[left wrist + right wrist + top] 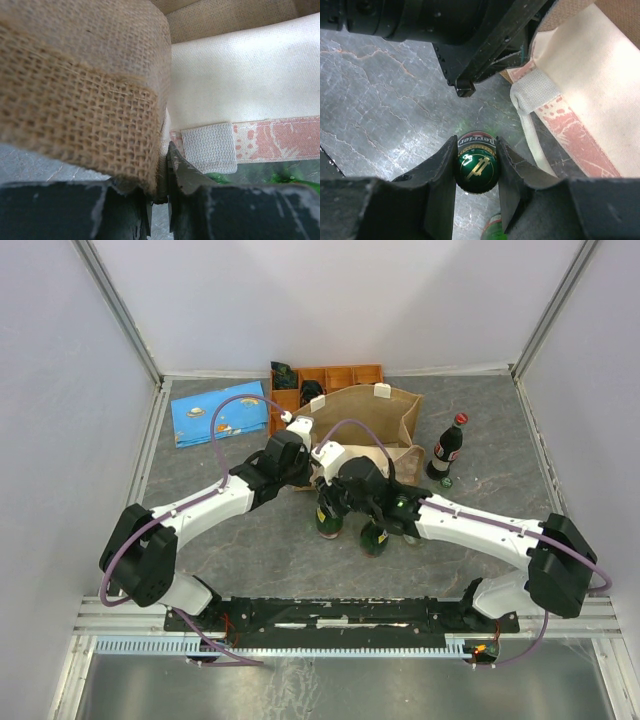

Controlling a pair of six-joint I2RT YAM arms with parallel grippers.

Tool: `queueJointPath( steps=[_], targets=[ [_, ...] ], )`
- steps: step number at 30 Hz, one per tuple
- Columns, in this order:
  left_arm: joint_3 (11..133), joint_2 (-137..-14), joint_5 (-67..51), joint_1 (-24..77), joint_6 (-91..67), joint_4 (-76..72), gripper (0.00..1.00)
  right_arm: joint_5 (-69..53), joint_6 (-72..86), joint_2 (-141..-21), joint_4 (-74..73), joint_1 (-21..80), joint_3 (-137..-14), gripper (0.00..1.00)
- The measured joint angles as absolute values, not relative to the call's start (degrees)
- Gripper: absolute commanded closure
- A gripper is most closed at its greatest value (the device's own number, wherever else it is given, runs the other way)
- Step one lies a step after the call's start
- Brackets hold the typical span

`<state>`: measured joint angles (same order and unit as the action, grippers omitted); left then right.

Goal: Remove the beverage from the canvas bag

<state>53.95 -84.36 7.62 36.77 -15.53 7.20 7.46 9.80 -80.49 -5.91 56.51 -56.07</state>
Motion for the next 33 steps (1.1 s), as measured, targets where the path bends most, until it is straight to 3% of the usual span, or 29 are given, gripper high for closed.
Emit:
queueJointPath(
  steps=[2, 3, 6, 15, 24, 33],
  targets=[
    [54.0, -84.4, 7.6, 36.8, -15.5, 7.2, 0.76, 8.0, 10.2, -80.5, -7.4, 56.5, -56.7, 0.51],
    [54.0, -84.4, 7.6, 36.8, -15.5, 7.2, 0.75, 8.1, 10.4, -80.5, -8.1, 56.5, -57.0, 0.38],
    [54.0, -84.4, 7.6, 36.8, -15.5, 7.2, 0.73, 8.3, 11.2, -80.5, -8.9, 56.5, -57.8, 0.20],
    [53.9, -84.1, 7.6, 36.8, -15.5, 7.4, 0.56, 9.3, 11.2, -80.3, -9.4, 56.5, -60.0, 0.15],
    [53.6, -78.7, 8.9, 36.7, -13.3, 7.6, 0.01, 14.9, 7.4, -78.1, -13.1, 56.5, -65.9, 0.06],
    [53.8, -71.7, 8.8, 36.7, -12.9, 7.7, 0.01, 24.6, 3.3, -69.0, -14.5, 52.0, -71.3, 0.04]
  ],
)
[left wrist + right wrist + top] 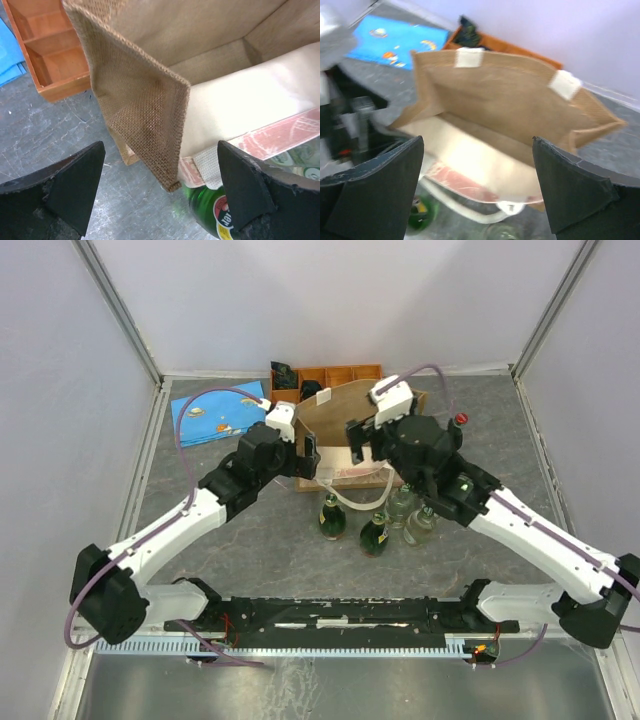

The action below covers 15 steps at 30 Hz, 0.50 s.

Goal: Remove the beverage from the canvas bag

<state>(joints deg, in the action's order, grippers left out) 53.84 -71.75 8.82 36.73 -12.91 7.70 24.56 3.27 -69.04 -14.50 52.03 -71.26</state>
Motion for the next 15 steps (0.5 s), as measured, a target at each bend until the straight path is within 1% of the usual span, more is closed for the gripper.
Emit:
queueJointPath(
  steps=[5, 11, 15],
  targets=[
    [55.8, -68.0, 9.0, 36.7, -12.9, 8.8, 0.01, 27.7, 3.2, -66.4, -16.3, 44.3, -71.9, 0.02],
    [61.1, -66.2, 12.4, 36.0, -12.5, 11.1, 0.01, 30.7, 4.4, -65.5, -20.1, 33.9, -71.9, 0.01],
    [63.3, -65.2, 12.9, 29.7, -11.8, 11.5, 0.01, 31.2, 6.2, -63.4, -21.7, 26.5, -71.7, 0.01]
  ],
)
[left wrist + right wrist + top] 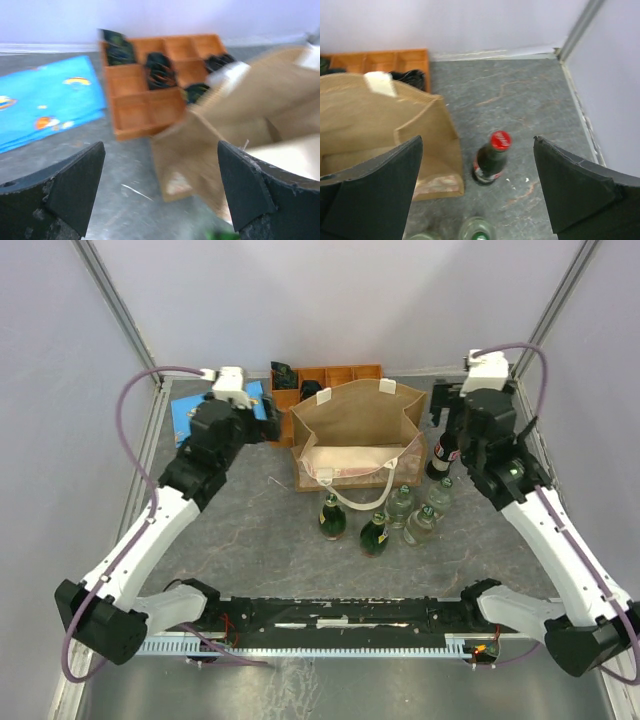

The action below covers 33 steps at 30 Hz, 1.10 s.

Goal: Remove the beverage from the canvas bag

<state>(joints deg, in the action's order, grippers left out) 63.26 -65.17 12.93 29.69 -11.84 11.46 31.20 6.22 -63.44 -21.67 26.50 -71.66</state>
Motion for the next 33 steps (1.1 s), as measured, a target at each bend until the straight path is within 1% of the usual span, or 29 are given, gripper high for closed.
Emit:
queueJointPath(
  steps=[4, 7, 9, 12, 15, 33],
  targets=[
    [63.2, -64.7, 8.4, 15.9, -11.9, 11.7, 0.01, 31.2, 7.9, -60.7, -21.9, 20.0, -71.0, 0.01],
    [62.8, -64.7, 7.7, 8.8, -11.9, 12.1, 0.01, 30.6, 9.4, -59.7, -21.9, 15.0, -70.5, 0.01],
    [62.0, -64.7, 7.0, 6.7, -11.9, 12.2, 0.01, 29.3, 10.9, -59.9, -21.9, 10.8, -69.9, 0.01],
    [60.4, -64.7, 6.0, 5.8, -11.9, 12.3, 0.01, 26.0, 13.4, -61.5, -22.1, 5.1, -69.3, 0.01],
    [58.9, -64.8, 5.4, 5.7, -11.9, 12.4, 0.01, 23.9, 15.1, -63.4, -22.4, 2.2, -69.1, 0.01],
    [58.4, -69.6, 10.0, 5.7, -12.1, 12.8, 0.01, 19.9, 14.3, -72.1, -22.3, 1.8, -70.5, 0.01]
  ],
)
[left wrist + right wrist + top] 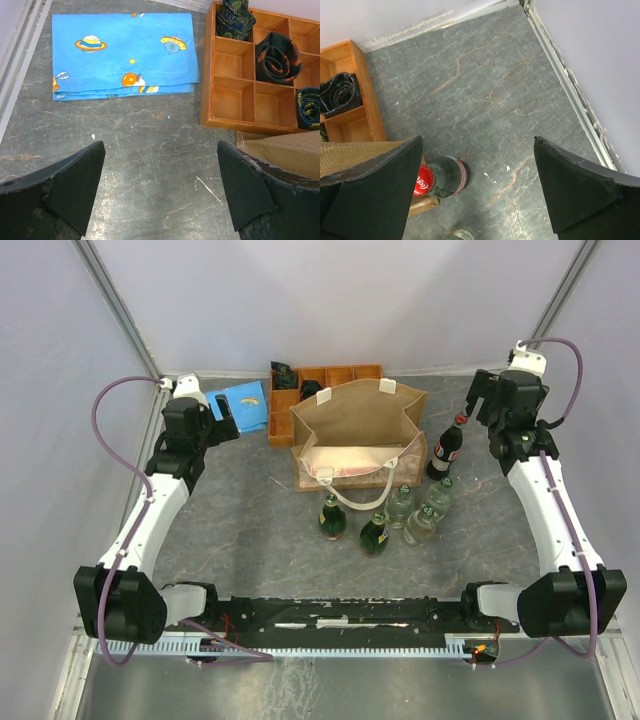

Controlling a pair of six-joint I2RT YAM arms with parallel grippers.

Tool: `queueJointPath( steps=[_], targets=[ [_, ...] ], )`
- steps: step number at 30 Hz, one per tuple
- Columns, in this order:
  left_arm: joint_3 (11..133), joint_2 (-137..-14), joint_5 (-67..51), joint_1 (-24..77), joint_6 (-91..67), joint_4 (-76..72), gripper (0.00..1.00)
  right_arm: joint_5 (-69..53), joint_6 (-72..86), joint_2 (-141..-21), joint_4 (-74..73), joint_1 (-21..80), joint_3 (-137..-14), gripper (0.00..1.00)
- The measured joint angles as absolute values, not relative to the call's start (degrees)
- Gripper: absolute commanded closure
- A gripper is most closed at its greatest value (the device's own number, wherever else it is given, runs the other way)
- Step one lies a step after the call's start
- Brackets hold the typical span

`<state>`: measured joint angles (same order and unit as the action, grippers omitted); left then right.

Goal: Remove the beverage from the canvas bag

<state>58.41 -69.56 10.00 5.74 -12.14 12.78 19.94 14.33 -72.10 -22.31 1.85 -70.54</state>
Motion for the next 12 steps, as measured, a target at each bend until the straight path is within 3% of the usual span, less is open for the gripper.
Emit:
queueJointPath(
  steps=[12],
  targets=[
    [55.3, -70.7, 10.1, 5.7, -14.7, 10.6, 0.01, 20.0, 12.3, -72.2, -20.2, 1.8, -71.4, 0.01]
  ],
)
